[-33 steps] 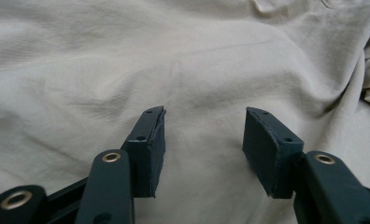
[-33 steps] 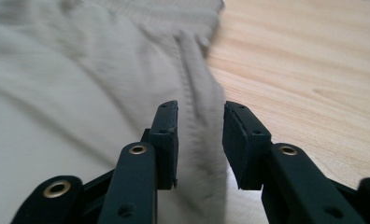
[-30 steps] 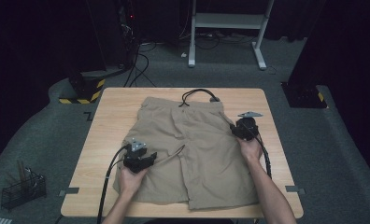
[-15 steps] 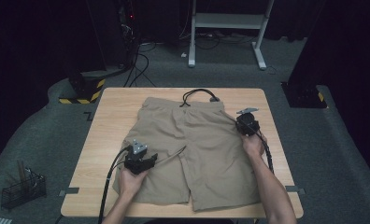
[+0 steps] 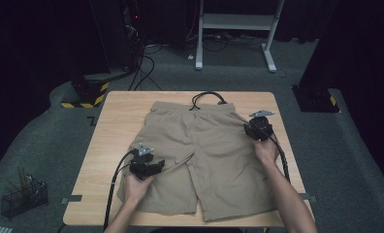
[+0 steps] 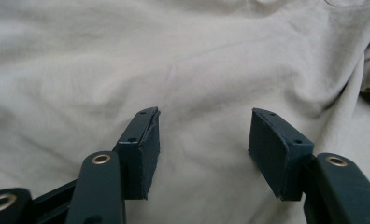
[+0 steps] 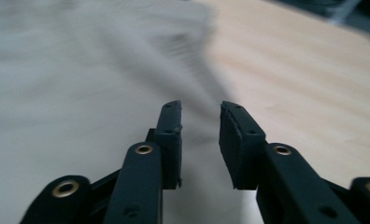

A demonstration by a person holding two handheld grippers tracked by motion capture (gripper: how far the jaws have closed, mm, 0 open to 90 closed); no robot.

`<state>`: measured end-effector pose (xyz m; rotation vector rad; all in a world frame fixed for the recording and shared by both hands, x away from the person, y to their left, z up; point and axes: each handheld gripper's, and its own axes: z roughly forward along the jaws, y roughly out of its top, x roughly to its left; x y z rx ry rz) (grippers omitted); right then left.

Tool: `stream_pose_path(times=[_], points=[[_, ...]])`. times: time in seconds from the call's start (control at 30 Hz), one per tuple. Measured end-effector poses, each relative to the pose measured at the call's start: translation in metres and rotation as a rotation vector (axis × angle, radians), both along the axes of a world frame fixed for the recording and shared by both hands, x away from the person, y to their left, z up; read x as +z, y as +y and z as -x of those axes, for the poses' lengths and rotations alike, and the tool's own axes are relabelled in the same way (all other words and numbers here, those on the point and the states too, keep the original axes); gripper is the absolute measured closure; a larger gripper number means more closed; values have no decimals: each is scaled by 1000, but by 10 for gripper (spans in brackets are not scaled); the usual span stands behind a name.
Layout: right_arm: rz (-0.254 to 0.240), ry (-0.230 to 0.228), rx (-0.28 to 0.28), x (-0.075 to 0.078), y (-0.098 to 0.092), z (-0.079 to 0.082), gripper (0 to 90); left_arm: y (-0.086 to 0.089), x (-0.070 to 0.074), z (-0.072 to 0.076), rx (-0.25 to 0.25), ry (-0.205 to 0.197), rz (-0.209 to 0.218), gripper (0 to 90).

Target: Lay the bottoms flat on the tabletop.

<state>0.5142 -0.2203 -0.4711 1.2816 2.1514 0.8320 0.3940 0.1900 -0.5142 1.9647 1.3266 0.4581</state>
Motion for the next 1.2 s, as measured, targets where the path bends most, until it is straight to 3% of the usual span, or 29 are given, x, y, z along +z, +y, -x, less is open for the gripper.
stream_pose_path(times=[0.1,0.2,0.23,0.3,0.33,0.43,0.5,0.57,0.6,0.67,0.7,0.8,0.87,0.93,1.0,1.07,1.2], points=[[-8,49,29,-10,4,22,648,-3,2,-5,-6,7,-5,425],[4,94,7,-28,3,26,635,-7,1,-11,-14,23,-16,412],[4,106,-14,-34,2,24,625,-8,-1,-13,-13,35,-19,411],[-73,109,-47,-40,-7,14,615,-9,-1,-18,-11,31,-29,408],[-88,104,-61,-41,-10,9,612,-10,-1,-22,-10,38,-24,408],[-48,65,-104,-43,-14,-9,597,-13,0,-34,-14,45,-29,407],[-55,77,-119,-42,-16,-20,598,-16,0,-40,-10,43,-42,404],[-12,78,-114,-40,-12,-22,576,-17,1,-41,-7,50,-40,400],[3,71,-104,-37,-9,-18,561,-16,1,-39,-13,53,-41,397],[-54,26,-42,-31,-6,2,545,-14,0,-30,-19,47,-46,397],[-55,11,-10,-29,-4,13,533,-12,0,-26,-20,39,-50,397],[1,24,46,-30,2,46,498,-4,-2,-11,-13,21,-41,400],[6,53,55,-36,2,65,492,1,-3,-2,-8,13,-55,407],[-34,75,67,-44,0,77,479,5,-3,6,3,15,-59,407],[-83,55,67,-48,-3,90,471,9,-2,11,9,24,-67,407],[-73,36,82,-49,-1,99,453,11,-1,14,17,28,-53,404],[-74,-5,86,-46,2,119,431,10,0,24,-9,-36,1,394]])
